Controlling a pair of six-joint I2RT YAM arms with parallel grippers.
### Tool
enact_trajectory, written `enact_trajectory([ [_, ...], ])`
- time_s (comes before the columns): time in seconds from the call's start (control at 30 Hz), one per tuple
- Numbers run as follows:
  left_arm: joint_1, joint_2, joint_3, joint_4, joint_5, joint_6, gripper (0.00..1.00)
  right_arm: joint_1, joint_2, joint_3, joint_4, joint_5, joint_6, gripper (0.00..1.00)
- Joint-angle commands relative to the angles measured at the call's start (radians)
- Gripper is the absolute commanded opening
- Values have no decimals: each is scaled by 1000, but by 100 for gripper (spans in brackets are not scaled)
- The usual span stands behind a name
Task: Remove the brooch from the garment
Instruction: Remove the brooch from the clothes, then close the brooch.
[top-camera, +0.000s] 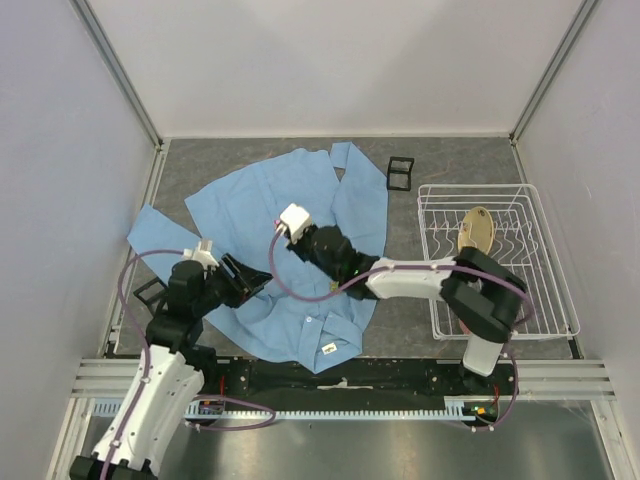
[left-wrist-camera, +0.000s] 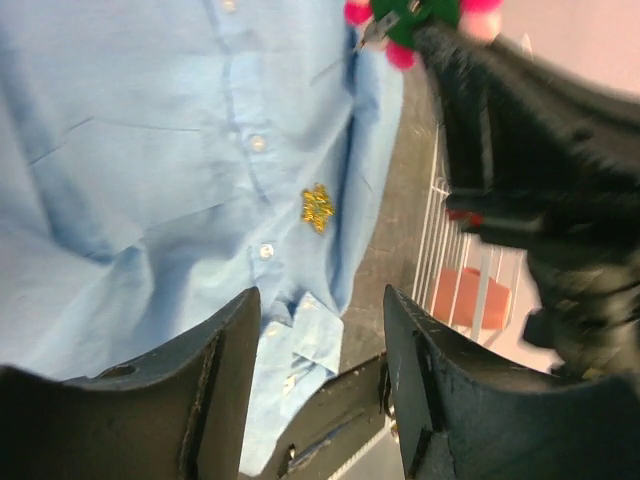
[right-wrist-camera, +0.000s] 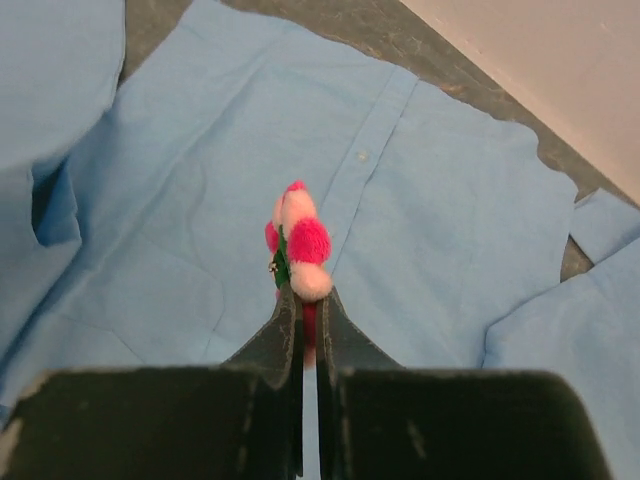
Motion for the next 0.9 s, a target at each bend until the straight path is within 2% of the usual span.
enact_trajectory([
  [0.0, 0, 163, 173, 159, 129, 209, 57, -89, -145, 117, -443, -335, 381, 0],
  [0.03, 0, 229, 202, 167, 141, 235, 57, -125, -176, 119, -471, -481, 426, 0],
  [0.07, 0, 257, 245, 182, 173, 271, 57, -144, -190, 111, -491, -557, 463, 0],
  [0.27, 0, 401, 332, 342, 380, 293, 64, -270, -314, 22, -614, -888, 645, 0],
  [0.5, 0, 420, 283, 391, 459, 260, 69, -376, -441, -107, -541, -1096, 764, 0],
  [0.57, 0, 443, 238, 471, 538, 189, 72, -391, -454, -125, -516, -1127, 811, 0],
  [0.6, -1, 481, 218, 592, 575, 153, 73, -400, -455, -128, -492, -1154, 824, 0],
  [0.7, -26, 541, 170, 750, 658, 47, 73, -410, -446, -136, -429, -1190, 883, 0],
  [0.87, -93, 565, 173, 794, 657, 42, 70, -428, -429, -160, -296, -1202, 986, 0],
])
